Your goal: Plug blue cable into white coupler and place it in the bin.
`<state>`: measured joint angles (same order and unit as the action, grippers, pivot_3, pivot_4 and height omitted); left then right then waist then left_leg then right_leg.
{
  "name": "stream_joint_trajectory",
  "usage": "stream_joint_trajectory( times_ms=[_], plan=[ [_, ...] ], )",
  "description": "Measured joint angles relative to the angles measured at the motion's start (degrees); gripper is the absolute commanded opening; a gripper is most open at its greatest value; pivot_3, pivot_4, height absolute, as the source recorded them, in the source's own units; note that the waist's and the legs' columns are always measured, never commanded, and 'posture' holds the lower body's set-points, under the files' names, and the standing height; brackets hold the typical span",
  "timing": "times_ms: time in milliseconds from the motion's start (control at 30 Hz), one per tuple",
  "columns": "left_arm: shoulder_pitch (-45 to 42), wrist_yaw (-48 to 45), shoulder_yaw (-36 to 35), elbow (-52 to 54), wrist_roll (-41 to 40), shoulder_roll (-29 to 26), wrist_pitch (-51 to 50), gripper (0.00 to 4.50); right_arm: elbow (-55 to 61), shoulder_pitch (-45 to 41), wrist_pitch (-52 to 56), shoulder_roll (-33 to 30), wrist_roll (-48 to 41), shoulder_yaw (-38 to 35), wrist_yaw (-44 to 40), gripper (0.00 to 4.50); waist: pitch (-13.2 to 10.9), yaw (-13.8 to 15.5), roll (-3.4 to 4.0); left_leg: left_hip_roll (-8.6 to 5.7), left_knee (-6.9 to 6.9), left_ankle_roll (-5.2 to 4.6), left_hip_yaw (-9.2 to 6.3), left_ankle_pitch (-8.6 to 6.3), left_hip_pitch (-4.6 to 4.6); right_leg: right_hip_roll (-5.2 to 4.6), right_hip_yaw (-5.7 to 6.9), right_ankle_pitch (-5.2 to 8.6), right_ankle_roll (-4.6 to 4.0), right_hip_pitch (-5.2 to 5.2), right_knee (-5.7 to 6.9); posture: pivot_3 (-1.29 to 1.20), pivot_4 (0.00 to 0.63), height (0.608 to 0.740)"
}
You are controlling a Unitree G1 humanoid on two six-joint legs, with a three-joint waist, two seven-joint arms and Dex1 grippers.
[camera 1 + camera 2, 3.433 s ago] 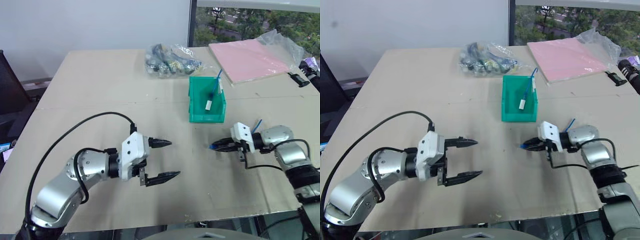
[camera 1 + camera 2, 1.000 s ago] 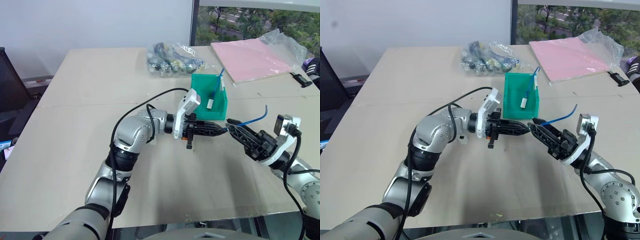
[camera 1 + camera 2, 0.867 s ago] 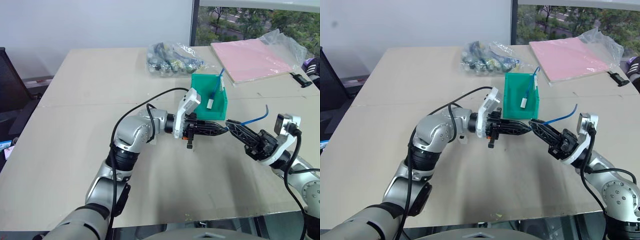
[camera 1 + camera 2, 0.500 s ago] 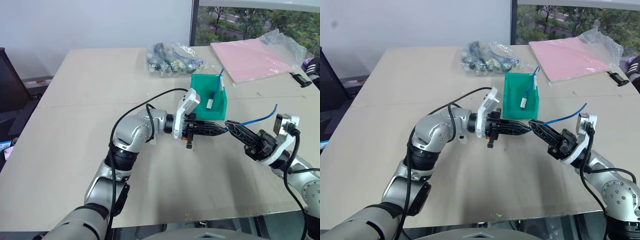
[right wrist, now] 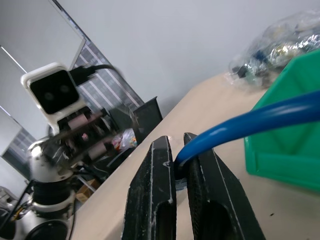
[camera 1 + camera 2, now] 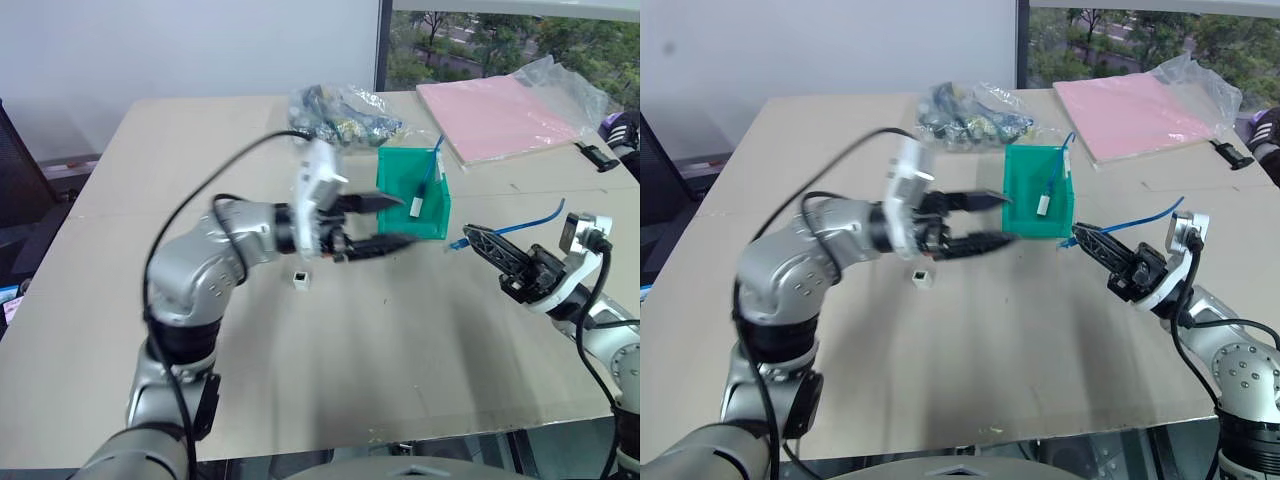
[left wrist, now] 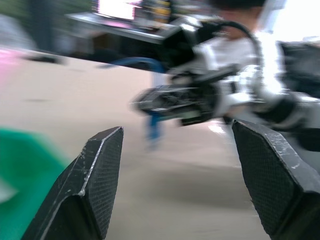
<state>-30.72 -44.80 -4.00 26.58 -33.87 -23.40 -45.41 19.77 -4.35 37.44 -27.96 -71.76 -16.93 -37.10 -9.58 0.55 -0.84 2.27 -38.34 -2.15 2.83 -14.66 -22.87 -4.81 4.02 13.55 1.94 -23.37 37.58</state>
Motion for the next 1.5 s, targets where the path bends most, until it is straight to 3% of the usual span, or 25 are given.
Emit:
stream_joint_trajectory(
  times_ms=[100, 333, 500, 633, 900, 1333, 1500],
  plan=[
    [12.1, 11.3, -4.3, 5.1, 7.0, 2.4, 6.5, 3.5, -1.1, -1.9, -2.2, 1.7, 3.6, 0.9, -0.8, 0.0, 0.0, 0.2, -0.02, -0.01, 0.0, 0.0, -0.01, 0.0, -0.06, -0.02, -0.08, 0.0, 0.0, 0.0, -0.03, 0.0, 0.15, 0.728],
    [40.6, 23.1, -6.0, 17.1, 16.9, 6.4, 14.2, 3.5, -4.5, -4.4, -2.5, 2.3, 6.7, 2.7, -3.2, 0.0, 0.0, 0.3, -0.1, 0.05, -0.02, 0.0, 0.05, -0.01, -0.1, -0.15, -0.1, -0.01, -0.03, -0.01, -0.14, 0.0, 0.15, 0.728],
    [55.2, 25.6, -0.5, 18.2, 23.8, 7.5, 21.7, 3.5, -5.5, -5.5, -1.7, 2.2, 7.6, 2.7, -4.4, 0.0, 0.0, 0.6, -0.1, 0.03, -0.07, 0.01, 0.04, 0.0, -0.09, -0.15, -0.12, 0.21, -0.15, -0.01, -0.13, 0.0, 0.15, 0.728],
    [54.7, 28.1, 5.5, 9.7, 30.4, 8.4, 28.5, 3.5, -5.7, -5.5, -1.2, 2.2, 7.9, 2.7, -4.6, 0.0, 0.0, 0.5, -0.09, 0.01, -0.07, 0.01, 0.01, 0.0, -0.09, -0.13, -0.16, 0.25, -0.07, -0.04, -0.13, 0.0, 0.15, 0.728],
    [47.2, 31.4, 10.4, 0.2, 34.9, 11.6, 31.6, 3.5, -5.4, -5.6, -0.1, 2.3, 8.3, 2.7, -3.8, 0.0, 0.0, 0.4, -0.07, 0.01, 0.03, -0.02, -0.02, -0.02, -0.25, -0.08, -0.12, 0.0, -0.03, -0.19, -0.13, 0.0, 0.15, 0.728],
    [40.4, 34.8, 11.3, -8.0, 36.4, 15.8, 36.1, 3.5, -4.5, -5.4, -0.1, 2.3, 8.5, 2.6, -2.4, 0.0, 0.1, 0.5, 0.14, -0.01, -0.09, -0.02, -0.02, 0.0, -0.18, -0.1, -0.15, 0.04, 0.15, -0.14, -0.06, 0.0, 0.15, 0.728],
    [39.7, 32.1, 10.7, -10.9, 33.7, 15.5, 39.8, 1.21, -4.5, -5.4, -0.2, 2.6, 8.9, 2.7, -2.3, 0.0, 0.1, 0.6, 0.18, -0.02, -0.08, -0.02, -0.03, 0.0, -0.18, -0.1, -0.14, -0.03, 0.02, -0.14, -0.05, 0.0, 0.15, 0.728]
  ],
)
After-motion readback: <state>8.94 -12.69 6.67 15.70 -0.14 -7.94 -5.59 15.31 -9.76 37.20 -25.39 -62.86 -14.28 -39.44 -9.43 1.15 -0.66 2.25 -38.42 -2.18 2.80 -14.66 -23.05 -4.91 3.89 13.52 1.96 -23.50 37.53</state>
